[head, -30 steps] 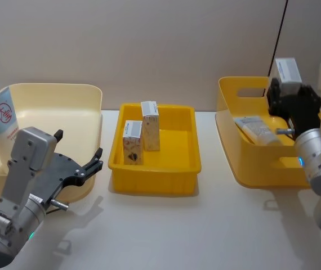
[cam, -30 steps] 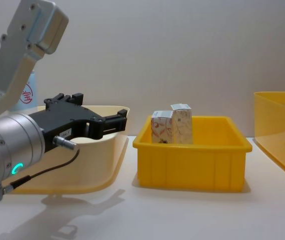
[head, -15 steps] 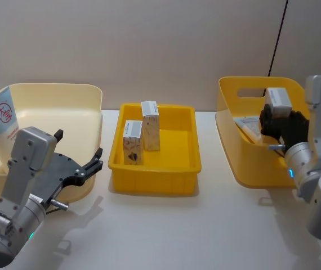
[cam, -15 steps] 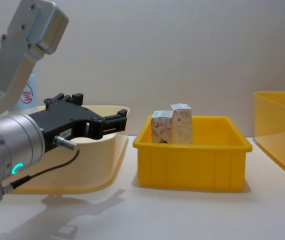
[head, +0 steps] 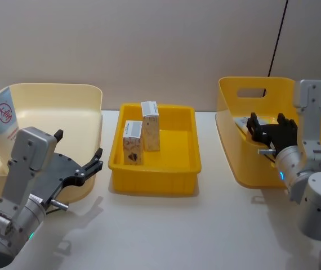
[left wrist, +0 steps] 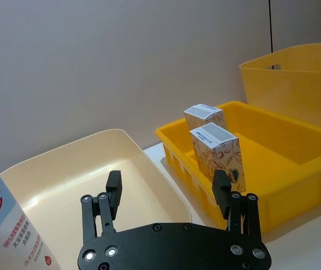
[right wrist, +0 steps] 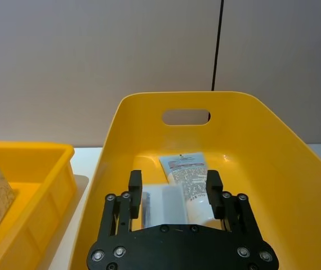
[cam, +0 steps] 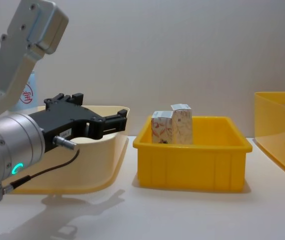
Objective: Bimanual collaborative sorting of washing and personal care products
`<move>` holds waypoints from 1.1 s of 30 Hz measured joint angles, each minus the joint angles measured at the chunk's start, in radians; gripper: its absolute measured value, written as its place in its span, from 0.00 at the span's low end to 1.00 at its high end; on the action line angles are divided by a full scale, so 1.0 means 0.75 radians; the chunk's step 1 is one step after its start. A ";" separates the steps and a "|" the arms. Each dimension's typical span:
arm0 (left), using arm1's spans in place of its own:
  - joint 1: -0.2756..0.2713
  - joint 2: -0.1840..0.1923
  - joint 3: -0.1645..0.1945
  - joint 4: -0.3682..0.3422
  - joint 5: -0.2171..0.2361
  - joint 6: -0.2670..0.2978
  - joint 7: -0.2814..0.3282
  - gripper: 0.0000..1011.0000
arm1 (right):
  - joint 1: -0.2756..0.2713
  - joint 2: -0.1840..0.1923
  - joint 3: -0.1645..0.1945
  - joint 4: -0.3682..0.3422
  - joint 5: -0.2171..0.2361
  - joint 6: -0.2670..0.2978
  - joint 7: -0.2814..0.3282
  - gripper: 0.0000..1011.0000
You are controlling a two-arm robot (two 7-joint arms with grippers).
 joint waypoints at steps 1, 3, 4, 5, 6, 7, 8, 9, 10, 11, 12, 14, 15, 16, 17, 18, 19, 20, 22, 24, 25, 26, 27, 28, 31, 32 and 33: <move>0.000 0.000 0.000 0.000 0.000 0.000 0.000 0.99 | 0.001 -0.001 0.000 0.001 0.000 0.001 0.000 0.69; 0.000 0.000 0.000 0.000 0.000 0.000 0.000 0.99 | 0.003 -0.003 0.000 0.005 0.000 0.005 0.000 0.73; 0.000 0.000 0.000 0.000 0.000 0.000 0.000 0.99 | 0.004 -0.004 -0.001 0.007 0.000 0.006 0.000 0.78; 0.000 0.000 0.000 0.000 0.000 0.000 0.000 0.99 | 0.005 -0.005 -0.001 0.009 0.000 0.008 0.000 0.82; 0.000 0.000 0.000 0.000 0.000 0.000 0.000 0.99 | 0.006 -0.005 -0.001 0.010 -0.001 0.009 0.000 0.83; 0.000 0.000 0.000 0.000 0.000 0.000 0.000 0.99 | 0.007 -0.006 -0.002 0.012 -0.001 0.011 0.000 0.88; 0.000 0.000 0.000 0.000 0.000 0.000 0.000 0.99 | 0.007 -0.006 -0.002 0.012 -0.001 0.011 0.000 0.91; 0.000 0.000 0.000 0.000 0.000 0.000 0.000 0.99 | 0.007 -0.007 -0.002 0.013 -0.001 0.012 0.000 0.92; 0.000 0.000 0.000 0.000 0.000 0.000 0.000 0.99 | 0.008 -0.008 -0.002 0.014 -0.001 0.013 0.001 0.94; 0.000 0.000 0.000 0.000 0.000 0.000 0.000 0.99 | 0.008 -0.008 -0.002 0.015 -0.001 0.014 0.001 0.98; 0.000 0.000 0.000 0.000 0.000 0.000 0.000 0.99 | 0.008 -0.008 -0.002 0.016 -0.001 0.015 0.001 0.99; 0.000 0.000 0.000 0.000 0.000 0.000 0.000 0.99 | 0.008 -0.009 -0.002 0.017 -0.002 0.015 0.002 0.99; 0.000 0.000 0.000 0.000 0.000 0.000 0.000 0.99 | 0.008 -0.009 -0.002 0.017 -0.002 0.014 0.003 0.99; 0.000 0.000 0.000 0.000 0.000 0.000 0.000 0.99 | 0.007 -0.009 -0.002 0.017 -0.002 0.011 0.005 0.99; 0.000 0.000 0.000 0.000 0.000 0.000 0.000 0.99 | 0.006 -0.009 -0.002 0.017 -0.002 0.008 0.007 0.99; 0.000 0.000 0.000 0.000 0.000 0.000 0.000 0.99 | 0.004 -0.009 -0.001 0.016 -0.002 0.000 0.010 0.99; 0.000 0.000 0.000 0.000 0.000 0.000 0.000 0.99 | 0.003 -0.009 -0.001 0.015 -0.002 -0.005 0.012 0.99; 0.000 0.000 0.000 0.000 0.000 0.000 0.000 0.99 | 0.001 -0.009 -0.002 0.014 -0.002 -0.014 0.015 0.99; 0.000 0.000 0.000 0.000 0.000 0.000 0.000 0.99 | -0.003 -0.009 -0.001 0.009 -0.002 -0.035 0.023 0.99; 0.000 0.000 0.000 0.000 0.000 0.000 0.000 0.99 | -0.008 -0.008 0.000 0.003 -0.002 -0.060 0.032 0.99; 0.000 0.000 0.000 0.000 0.000 0.000 0.000 0.99 | -0.009 -0.008 0.001 0.001 -0.002 -0.073 0.036 0.99; 0.000 0.000 0.000 0.000 0.000 0.000 0.000 0.99 | -0.011 -0.008 0.002 -0.002 -0.002 -0.081 0.039 0.99; 0.000 0.000 0.000 0.000 0.000 0.000 0.000 0.99 | -0.013 -0.007 0.002 -0.004 -0.002 -0.091 0.042 0.99; 0.000 0.000 0.000 0.000 0.000 0.000 0.000 0.99 | -0.017 -0.006 0.003 -0.011 -0.001 -0.115 0.049 0.99; 0.000 0.000 0.000 0.000 0.000 0.000 0.000 0.99 | -0.024 -0.004 0.005 -0.023 0.000 -0.158 0.064 0.99; 0.000 0.000 0.000 0.000 0.000 0.000 0.000 0.99 | -0.026 -0.003 0.006 -0.028 0.000 -0.171 0.068 0.99; 0.000 0.000 0.000 0.000 0.000 0.000 0.000 0.99 | -0.028 -0.002 0.007 -0.031 0.001 -0.186 0.073 0.99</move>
